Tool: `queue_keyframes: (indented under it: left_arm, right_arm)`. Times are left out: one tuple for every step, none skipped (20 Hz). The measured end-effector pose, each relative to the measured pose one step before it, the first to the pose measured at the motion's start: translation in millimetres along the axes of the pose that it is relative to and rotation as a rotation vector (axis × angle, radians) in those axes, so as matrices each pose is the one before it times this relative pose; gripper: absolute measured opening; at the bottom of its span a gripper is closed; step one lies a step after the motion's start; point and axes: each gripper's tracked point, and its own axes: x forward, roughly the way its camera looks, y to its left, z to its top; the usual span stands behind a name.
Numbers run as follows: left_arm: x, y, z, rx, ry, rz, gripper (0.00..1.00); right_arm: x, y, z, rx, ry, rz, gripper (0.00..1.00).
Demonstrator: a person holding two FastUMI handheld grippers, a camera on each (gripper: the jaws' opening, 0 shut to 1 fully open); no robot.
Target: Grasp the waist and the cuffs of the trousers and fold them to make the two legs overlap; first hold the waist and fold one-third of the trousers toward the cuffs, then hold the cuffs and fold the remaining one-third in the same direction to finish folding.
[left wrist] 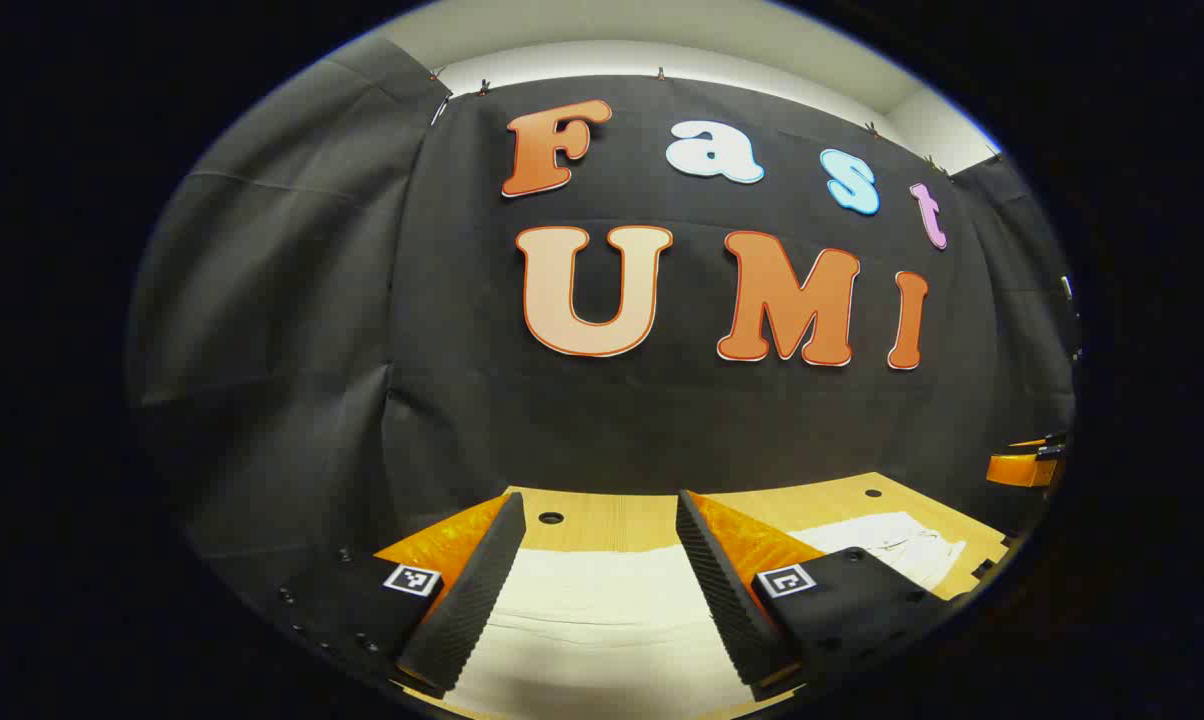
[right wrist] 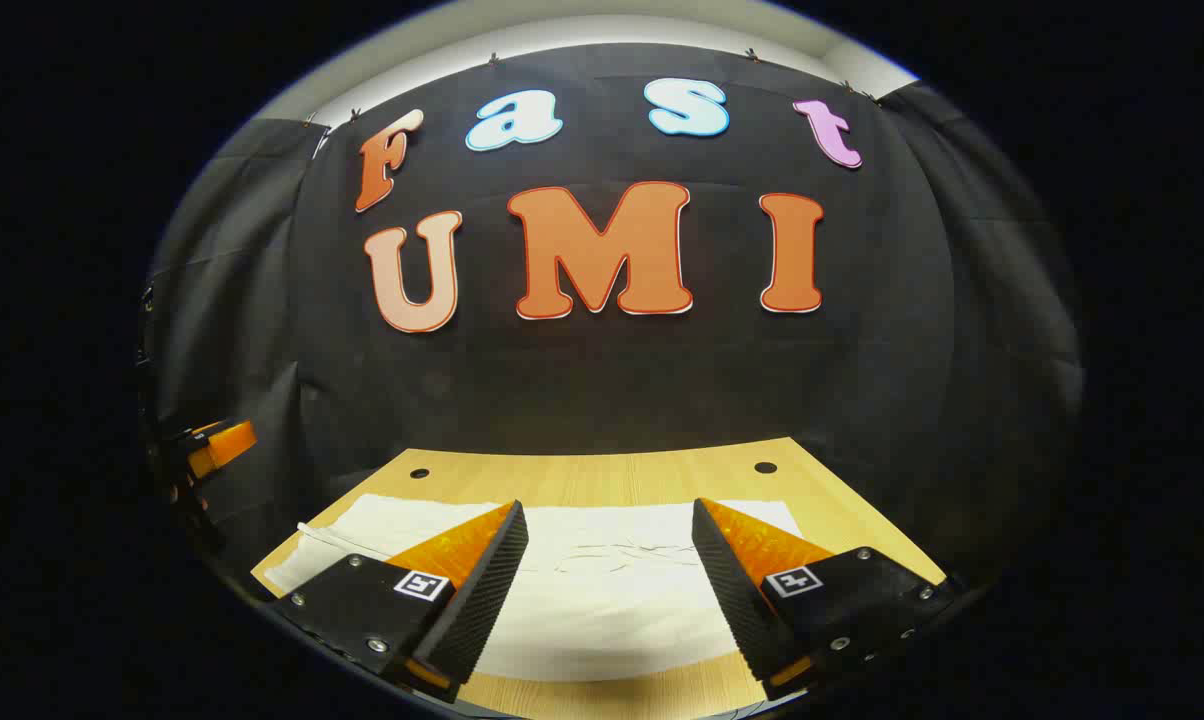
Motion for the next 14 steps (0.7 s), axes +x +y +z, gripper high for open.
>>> queue_keyframes:
  left_arm:
    - [-1.61, 0.85, -0.09, 0.00137, -0.00183, 0.00107, 0.99]
    - [-1.5, 2.09, 0.18, 0.00246, 0.00146, 0.00387, 0.99]
    - [-1.91, 3.27, -1.9, 0.00156, 0.00156, 0.00329, 0.99]
    - [-1.55, 2.63, 0.92, 0.00186, 0.00085, 0.00287, 0.99]
    - [-0.77, 2.79, -2.04, 0.00329, 0.00055, 0.00296, 0.99]
    - [-1.0, 1.64, 1.3, 0.0082, -0.00027, 0.00447, 0.99]
    - [-2.41, 0.32, 1.78, 0.01003, -0.00295, 0.00409, 0.99]
    - [0.2, 0.56, 0.72, 0.00791, -0.00037, -0.0008, 0.99]
    - [0.15, -0.02, -2.72, 0.00322, 0.00317, 0.00003, 0.99]
    - [-0.13, 0.54, -1.86, -0.00343, 0.00687, -0.00182, 0.99]
    - [-1.13, 0.2, -2.83, -0.00596, 0.00723, 0.00019, 0.99]
    - [-0.55, -0.03, -0.43, -0.00374, 0.00375, -0.00221, 0.99]
    - [-0.41, -1.13, -3.04, -0.00228, 0.00287, -0.00136, 0.99]
    - [0.25, -0.25, -0.03, -0.00263, 0.00458, 0.0007, 0.99]
  right_arm:
    - [-0.22, 2.17, 0.0, 0.00011, 0.00256, 0.00557, 0.99]
    - [-0.53, 1.15, -1.06, -0.00075, 0.0009, 0.00195, 0.99]
    - [-0.4, 0.02, -0.38, -0.00214, 0.00101, -0.00112, 0.99]
    - [-0.84, 0.7, -0.79, 0.00007, 0.00045, -0.00043, 0.99]
    - [-0.5, 1.5, -0.23, 0.00243, 0.00111, 0.00104, 0.99]
    - [-0.48, 0.33, -1.0, 0.00164, 0.00353, 0.00109, 0.99]
    - [0.19, 0.11, -2.3, 0.00087, 0.00538, -0.004, 0.99]
    - [-1.61, 0.04, -1.15, 0.00029, 0.00132, -0.00055, 0.99]
    - [0.22, -0.56, -0.52, 0.00064, 0.00256, -0.00151, 0.99]
    - [-0.41, -0.21, -2.08, 0.00342, 0.00503, -0.00093, 0.99]
    - [0.0, 0.6, -0.97, 0.00727, 0.00478, 0.00229, 0.99]
    - [0.51, 0.21, -1.62, 0.00783, 0.00326, 0.00248, 0.99]
    - [-0.79, -0.61, -0.88, 0.00533, 0.00392, -0.00367, 0.99]
    - [-0.18, -2.59, -3.68, 0.00622, 0.00574, -0.00453, 0.99]
